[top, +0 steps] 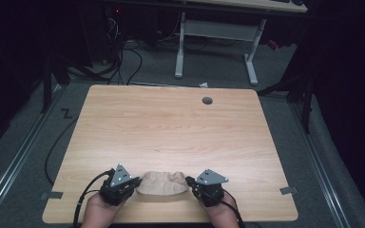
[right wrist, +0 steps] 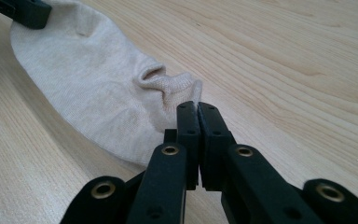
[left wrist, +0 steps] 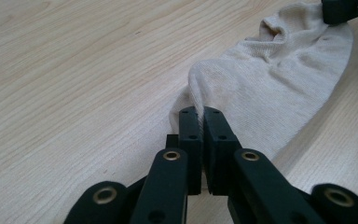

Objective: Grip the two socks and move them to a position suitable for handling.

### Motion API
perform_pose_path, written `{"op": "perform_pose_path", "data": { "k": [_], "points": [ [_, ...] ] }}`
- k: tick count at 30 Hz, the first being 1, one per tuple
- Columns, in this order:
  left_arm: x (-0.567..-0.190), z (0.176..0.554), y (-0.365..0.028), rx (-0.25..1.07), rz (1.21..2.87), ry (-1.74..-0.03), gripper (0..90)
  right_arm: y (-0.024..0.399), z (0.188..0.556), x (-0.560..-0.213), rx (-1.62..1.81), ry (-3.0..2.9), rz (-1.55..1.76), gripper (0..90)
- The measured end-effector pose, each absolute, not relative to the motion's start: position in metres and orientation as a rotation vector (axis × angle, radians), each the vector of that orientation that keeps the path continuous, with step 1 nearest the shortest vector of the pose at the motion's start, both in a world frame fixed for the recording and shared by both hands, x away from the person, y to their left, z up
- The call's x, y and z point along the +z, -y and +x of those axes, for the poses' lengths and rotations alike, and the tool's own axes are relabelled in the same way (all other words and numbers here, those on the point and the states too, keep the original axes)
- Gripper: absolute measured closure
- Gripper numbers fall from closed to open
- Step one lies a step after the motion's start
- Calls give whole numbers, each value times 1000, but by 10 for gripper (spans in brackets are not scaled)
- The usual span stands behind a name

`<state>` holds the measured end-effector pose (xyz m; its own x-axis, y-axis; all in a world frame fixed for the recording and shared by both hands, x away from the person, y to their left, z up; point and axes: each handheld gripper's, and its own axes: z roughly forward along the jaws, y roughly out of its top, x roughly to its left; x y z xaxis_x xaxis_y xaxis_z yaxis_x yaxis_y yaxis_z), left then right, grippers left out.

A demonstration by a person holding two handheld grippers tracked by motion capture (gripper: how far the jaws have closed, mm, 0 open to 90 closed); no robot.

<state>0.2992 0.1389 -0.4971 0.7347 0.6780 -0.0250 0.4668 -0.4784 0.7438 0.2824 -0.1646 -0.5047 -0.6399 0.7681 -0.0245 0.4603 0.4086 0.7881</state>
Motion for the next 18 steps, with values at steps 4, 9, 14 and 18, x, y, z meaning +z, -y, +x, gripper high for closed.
{"op": "perform_pose_path", "data": {
  "k": [4,9,14,18],
  "points": [
    [-500,300,-138,339,2186,-860,868,163,283,-507,1087,-2297,1054,884],
    [-505,301,-136,343,2227,-861,866,162,285,-511,1060,-2322,1059,883],
    [-513,306,-135,324,2261,-895,858,159,287,-517,1000,-2365,1058,883],
    [-516,309,-136,326,2265,-905,847,158,289,-520,974,-2376,1061,882]
  ]
}}
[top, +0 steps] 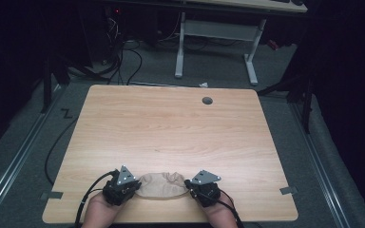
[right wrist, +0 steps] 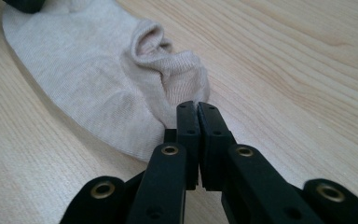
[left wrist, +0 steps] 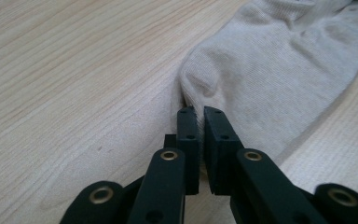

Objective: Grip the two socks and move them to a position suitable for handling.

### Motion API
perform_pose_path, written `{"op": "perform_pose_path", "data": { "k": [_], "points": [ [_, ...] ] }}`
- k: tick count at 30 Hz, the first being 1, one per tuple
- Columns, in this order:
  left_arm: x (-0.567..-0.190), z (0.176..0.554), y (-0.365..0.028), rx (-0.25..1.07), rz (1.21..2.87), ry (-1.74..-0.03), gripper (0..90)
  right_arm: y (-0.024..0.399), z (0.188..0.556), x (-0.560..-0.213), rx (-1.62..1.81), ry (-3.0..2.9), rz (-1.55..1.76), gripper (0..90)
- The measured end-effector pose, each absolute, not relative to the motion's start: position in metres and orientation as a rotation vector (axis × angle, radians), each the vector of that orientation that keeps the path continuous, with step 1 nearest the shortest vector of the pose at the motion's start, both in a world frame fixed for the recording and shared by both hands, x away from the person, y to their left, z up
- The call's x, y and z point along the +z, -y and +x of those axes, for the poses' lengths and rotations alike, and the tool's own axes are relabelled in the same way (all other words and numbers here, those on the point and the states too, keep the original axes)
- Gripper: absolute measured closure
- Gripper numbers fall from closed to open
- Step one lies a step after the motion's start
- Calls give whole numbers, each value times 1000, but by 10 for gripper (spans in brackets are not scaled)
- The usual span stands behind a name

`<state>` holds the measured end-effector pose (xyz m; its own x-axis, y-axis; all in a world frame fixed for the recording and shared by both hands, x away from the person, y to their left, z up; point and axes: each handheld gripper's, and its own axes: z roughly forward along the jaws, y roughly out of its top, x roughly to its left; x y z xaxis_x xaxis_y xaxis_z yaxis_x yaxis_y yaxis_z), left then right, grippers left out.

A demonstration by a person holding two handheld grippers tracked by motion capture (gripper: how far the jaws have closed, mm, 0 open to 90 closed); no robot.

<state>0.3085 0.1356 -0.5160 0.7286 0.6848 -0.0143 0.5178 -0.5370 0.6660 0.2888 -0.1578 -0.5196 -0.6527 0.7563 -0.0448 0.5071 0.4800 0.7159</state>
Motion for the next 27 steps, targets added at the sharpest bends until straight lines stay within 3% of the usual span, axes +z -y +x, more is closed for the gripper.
{"op": "perform_pose_path", "data": {
  "k": [11,18,20,21,23,27],
  "points": [
    [-520,336,-126,382,2256,-890,816,159,316,-524,948,-2352,1104,857],
    [-508,332,-138,406,2149,-880,570,180,321,-512,1119,-2255,1196,703],
    [-505,332,-141,423,2134,-881,538,184,321,-510,1133,-2236,1200,676],
    [-502,333,-150,448,2108,-897,525,190,321,-508,1139,-2200,1224,609],
    [-500,336,-162,466,2086,-930,504,197,323,-509,1132,-2169,1236,565],
    [-497,341,-183,503,2049,-989,469,211,327,-511,1120,-2112,1277,517]
  ]
}}
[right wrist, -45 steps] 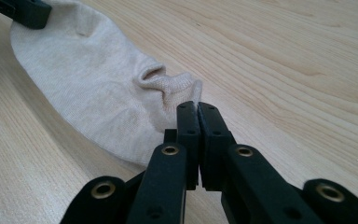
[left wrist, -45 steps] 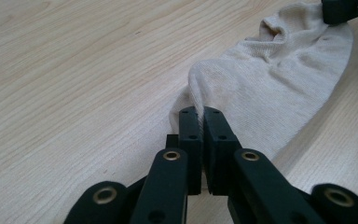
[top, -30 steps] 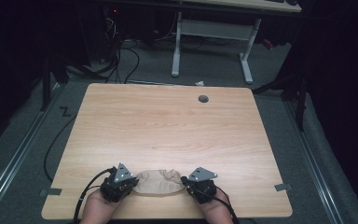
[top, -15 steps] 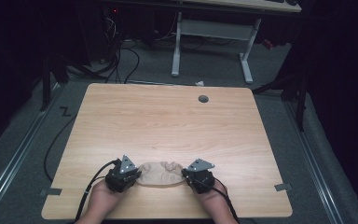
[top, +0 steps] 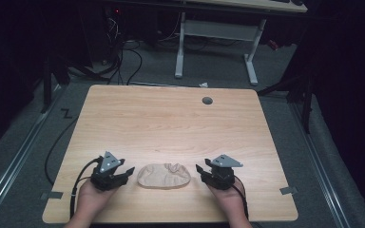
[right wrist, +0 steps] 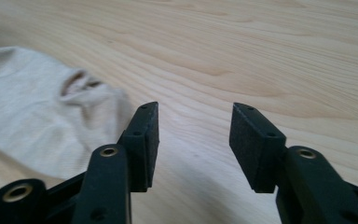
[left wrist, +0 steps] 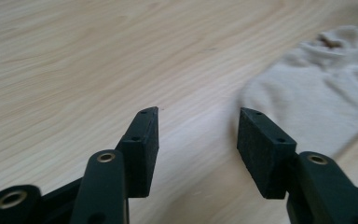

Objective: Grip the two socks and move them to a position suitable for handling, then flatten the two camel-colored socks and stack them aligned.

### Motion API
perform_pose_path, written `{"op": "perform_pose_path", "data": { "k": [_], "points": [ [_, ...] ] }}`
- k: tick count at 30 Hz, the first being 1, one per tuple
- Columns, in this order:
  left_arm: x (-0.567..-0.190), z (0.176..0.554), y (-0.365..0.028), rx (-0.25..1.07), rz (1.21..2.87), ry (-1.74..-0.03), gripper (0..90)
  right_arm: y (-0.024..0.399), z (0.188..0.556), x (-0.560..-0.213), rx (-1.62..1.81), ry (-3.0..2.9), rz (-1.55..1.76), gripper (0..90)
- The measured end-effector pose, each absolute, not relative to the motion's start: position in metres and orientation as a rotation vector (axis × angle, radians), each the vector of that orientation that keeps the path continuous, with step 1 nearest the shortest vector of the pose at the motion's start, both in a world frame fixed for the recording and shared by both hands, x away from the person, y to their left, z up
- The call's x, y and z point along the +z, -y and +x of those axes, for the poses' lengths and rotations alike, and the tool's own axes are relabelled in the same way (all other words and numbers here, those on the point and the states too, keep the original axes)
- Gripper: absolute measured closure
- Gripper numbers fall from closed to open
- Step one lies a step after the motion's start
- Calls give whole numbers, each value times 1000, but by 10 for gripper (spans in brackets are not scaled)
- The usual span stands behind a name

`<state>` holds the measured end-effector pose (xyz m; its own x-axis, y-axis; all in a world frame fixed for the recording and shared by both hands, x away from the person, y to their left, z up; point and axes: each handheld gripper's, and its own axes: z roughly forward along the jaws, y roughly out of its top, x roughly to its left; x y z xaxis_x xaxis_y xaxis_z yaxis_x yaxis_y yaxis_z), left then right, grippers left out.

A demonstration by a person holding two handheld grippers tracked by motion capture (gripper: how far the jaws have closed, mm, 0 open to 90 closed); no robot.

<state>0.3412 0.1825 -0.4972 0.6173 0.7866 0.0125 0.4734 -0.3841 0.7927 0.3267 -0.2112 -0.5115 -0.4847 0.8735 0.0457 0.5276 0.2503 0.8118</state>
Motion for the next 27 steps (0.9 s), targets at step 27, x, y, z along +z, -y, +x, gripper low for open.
{"op": "perform_pose_path", "data": {
  "k": [27],
  "points": [
    [-495,352,-216,530,2018,-1087,419,280,328,-514,1116,-1892,1435,467]
  ]
}}
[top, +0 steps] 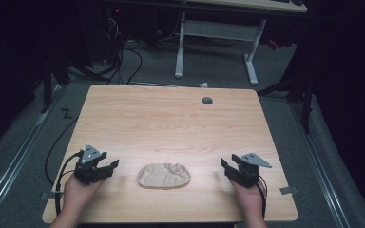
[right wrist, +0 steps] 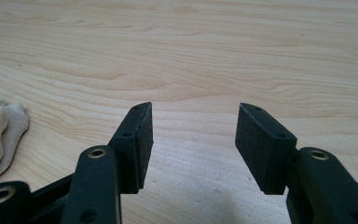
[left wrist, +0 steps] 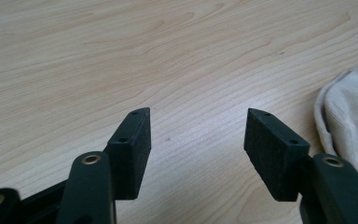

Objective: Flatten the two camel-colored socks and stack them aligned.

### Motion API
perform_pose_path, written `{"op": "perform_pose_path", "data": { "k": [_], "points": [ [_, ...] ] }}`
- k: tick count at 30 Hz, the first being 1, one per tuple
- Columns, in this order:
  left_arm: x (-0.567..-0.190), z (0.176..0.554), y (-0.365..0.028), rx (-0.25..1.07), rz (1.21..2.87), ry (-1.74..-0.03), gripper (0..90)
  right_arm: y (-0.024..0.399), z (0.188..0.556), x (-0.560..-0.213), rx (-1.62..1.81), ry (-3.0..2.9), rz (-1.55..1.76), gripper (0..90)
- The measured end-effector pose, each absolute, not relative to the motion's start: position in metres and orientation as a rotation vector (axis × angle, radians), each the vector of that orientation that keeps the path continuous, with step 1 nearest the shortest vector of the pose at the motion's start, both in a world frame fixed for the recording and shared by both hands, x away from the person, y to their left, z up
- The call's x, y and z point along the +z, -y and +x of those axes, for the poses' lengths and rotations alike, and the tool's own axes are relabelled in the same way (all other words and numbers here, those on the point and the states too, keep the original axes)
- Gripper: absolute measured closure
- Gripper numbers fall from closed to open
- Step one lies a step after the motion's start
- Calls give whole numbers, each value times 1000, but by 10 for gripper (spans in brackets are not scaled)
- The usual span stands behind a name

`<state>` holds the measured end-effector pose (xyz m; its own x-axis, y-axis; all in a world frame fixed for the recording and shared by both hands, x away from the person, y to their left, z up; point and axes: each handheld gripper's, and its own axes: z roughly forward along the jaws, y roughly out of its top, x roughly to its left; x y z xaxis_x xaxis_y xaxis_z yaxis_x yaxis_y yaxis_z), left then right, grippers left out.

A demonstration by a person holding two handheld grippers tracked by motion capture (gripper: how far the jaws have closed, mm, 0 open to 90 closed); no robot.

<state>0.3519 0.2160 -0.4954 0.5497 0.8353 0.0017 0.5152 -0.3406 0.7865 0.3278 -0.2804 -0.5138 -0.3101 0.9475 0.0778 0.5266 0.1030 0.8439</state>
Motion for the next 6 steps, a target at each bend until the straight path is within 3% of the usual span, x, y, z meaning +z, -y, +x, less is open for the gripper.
{"op": "perform_pose_path", "data": {
  "k": [6],
  "points": [
    [-489,345,-217,559,1991,-1081,423,273,330,-514,1100,-1926,1383,469]
  ]
}}
